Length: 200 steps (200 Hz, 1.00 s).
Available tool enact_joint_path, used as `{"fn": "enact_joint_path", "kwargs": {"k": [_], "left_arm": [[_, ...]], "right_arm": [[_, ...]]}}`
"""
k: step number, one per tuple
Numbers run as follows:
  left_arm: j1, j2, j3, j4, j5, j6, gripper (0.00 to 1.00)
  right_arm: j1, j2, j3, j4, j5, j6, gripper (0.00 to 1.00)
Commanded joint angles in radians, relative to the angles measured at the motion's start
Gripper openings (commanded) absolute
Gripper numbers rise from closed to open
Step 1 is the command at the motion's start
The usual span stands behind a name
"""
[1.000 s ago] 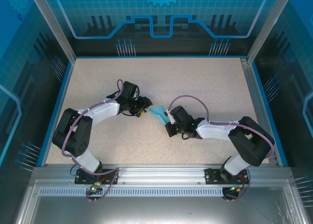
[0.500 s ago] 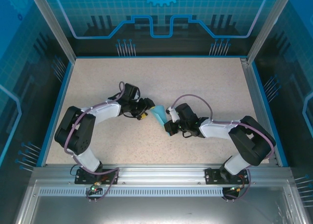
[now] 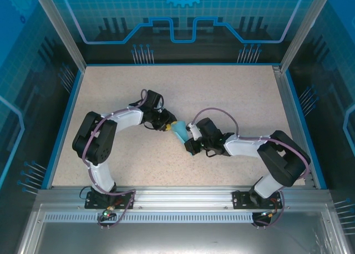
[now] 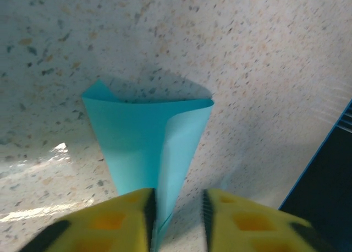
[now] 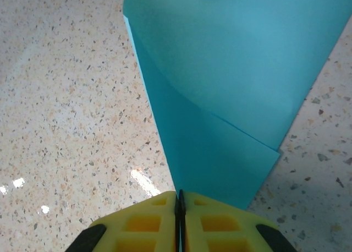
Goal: Fold a paper plane with a square sheet of paper (pick it up from the middle)
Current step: Fold the wing for the fifth time at the center of the table.
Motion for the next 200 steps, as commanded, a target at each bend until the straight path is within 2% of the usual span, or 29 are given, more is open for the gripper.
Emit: {"fn": "enact_joint_path", "kwargs": {"k": [1,53,101,200], "left_arm": [[-0.006,0.025,0.032,-0.079,0.022,0.032,0.2],[-0.007,0.032,0.054,-0.107,0.018,0.035,0.0],[-0.007,0.027,0.057,-0.11,0.018,0.027,0.0],[-0.007,0.027,0.056,-0.109,0.021,0.029,0.0]], "right_arm": [[0.028,0.003,0.032,-0.049,0.049,-0.024,0.12],[0.063,-0.03,0.046,-0.129,0.164,-0.047,0.2],[0.122,-0.066,0.05,-0.205,0.278,-0.056,0.24],[0.178,-0.086,0.049,-0.281,0.366,-0.033,0.24]]}}
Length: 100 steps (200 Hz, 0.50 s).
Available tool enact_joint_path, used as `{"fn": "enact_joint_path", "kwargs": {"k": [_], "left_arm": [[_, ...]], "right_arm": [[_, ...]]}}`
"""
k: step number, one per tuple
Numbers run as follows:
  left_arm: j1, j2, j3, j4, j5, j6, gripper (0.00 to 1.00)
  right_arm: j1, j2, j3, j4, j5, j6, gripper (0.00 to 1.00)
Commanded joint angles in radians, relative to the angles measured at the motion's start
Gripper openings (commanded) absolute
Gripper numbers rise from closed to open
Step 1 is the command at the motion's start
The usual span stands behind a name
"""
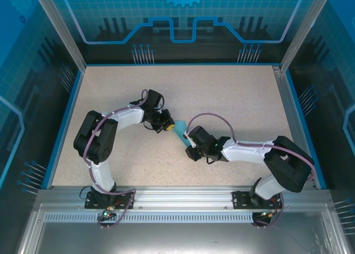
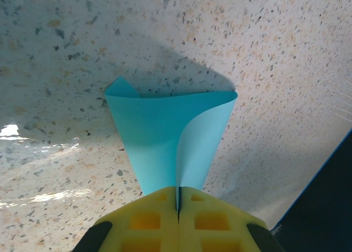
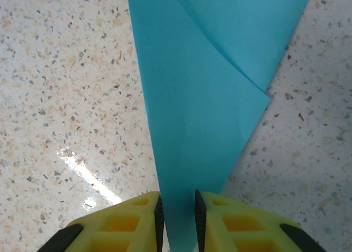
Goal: Fold a paper plane with a square sheet of paper (pick it up from the middle)
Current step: Fold the wing for the fifth time at the center of the table.
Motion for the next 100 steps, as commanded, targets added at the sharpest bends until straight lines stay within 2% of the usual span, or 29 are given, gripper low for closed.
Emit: {"fn": "enact_joint_path", "kwargs": {"k": [1,100], "left_arm": [[-0.007,0.011,0.022,-0.027,0.022,0.011,0.0],[-0.007,0.017,0.024,-0.034,0.019,0.01,0.0]], "right_arm": [[0.021,-0.021,0.02,-0.044,0.039,0.008,0.24],[0.033,-0.036,0.001,-0.055,0.03,0.031,0.13]]}}
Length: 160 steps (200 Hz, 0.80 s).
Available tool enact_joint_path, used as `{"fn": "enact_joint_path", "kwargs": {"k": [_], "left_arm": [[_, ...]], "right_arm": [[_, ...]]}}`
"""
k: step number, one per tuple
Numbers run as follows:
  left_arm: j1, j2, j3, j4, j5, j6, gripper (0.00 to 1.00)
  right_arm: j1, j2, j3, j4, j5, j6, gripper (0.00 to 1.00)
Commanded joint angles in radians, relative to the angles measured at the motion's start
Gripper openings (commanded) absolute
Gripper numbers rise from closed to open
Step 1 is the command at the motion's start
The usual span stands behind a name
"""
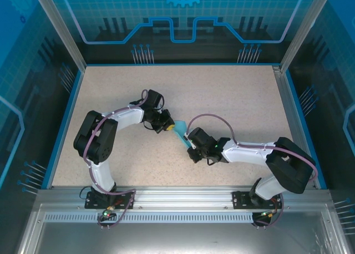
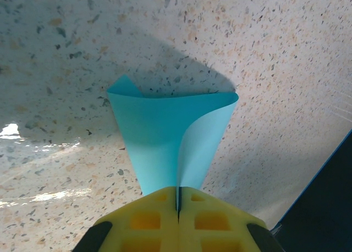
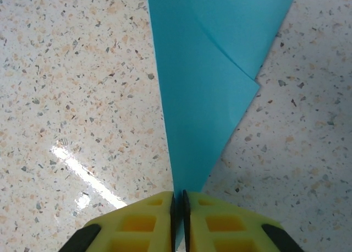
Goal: Fold a paper plane with a square sheet of paper (pick it up from the middle)
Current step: Fold the wing for the fifth time at the center of the table.
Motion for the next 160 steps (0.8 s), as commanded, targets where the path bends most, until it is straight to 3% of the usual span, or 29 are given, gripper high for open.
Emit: {"fn": "enact_joint_path", "kwargs": {"k": [1,27,81,160], "left_arm": [[-0.007,0.016,0.024,-0.032,0.02,0.01,0.0],[-0.007,0.02,0.024,-0.033,0.02,0.011,0.0],[-0.007,0.018,0.024,-0.036,0.018,0.012,0.0],[-0.007,0.017,0.024,-0.043,0.018,0.016,0.0]], "right_arm": [[0.014,-0.018,0.0,-0.019,-0.003,0.017,0.13],[0.013,-0.018,-0.004,-0.016,-0.015,0.036,0.17],[-0.001,-0.002,-0.009,-0.01,-0.062,0.054,0.14],[-0.043,0.04,-0.018,0.009,-0.128,0.09,0.17]]}}
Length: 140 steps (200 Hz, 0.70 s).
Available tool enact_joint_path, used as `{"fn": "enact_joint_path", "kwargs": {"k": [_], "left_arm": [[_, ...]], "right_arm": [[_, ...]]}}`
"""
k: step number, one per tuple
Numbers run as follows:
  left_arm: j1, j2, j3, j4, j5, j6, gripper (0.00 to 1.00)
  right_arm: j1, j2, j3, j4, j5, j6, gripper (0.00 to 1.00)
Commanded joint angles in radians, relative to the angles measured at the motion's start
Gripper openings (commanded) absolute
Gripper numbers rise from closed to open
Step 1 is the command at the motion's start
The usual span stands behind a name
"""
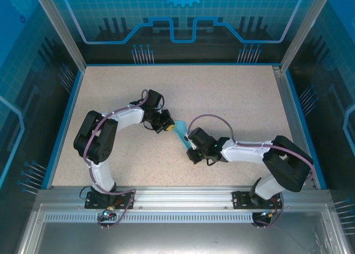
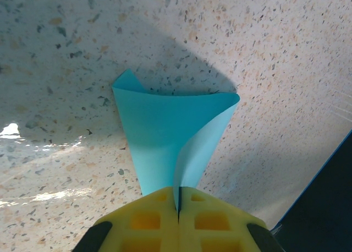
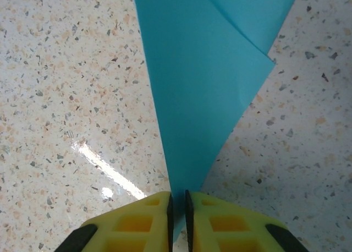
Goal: Fold a paper plane with a square sheet of paper (pick it up from the middle)
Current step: Fold the wing for the fifth time at the center of the table.
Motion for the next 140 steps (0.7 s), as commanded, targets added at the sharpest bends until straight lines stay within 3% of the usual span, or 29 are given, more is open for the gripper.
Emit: {"fn": "enact_joint_path", "kwargs": {"k": [1,74,140], "left_arm": [[-0.007,0.017,0.024,-0.042,0.018,0.016,0.0],[-0.007,0.021,0.024,-0.042,0.019,0.016,0.0],[-0.006,0.021,0.023,-0.049,0.017,0.02,0.0]], "right_arm": [[-0.023,0.012,-0.012,0.006,-0.048,0.022,0.17],[-0.034,0.017,-0.001,-0.008,-0.092,-0.006,0.09],[-0.031,0.048,0.031,-0.047,-0.075,-0.007,0.14]]}}
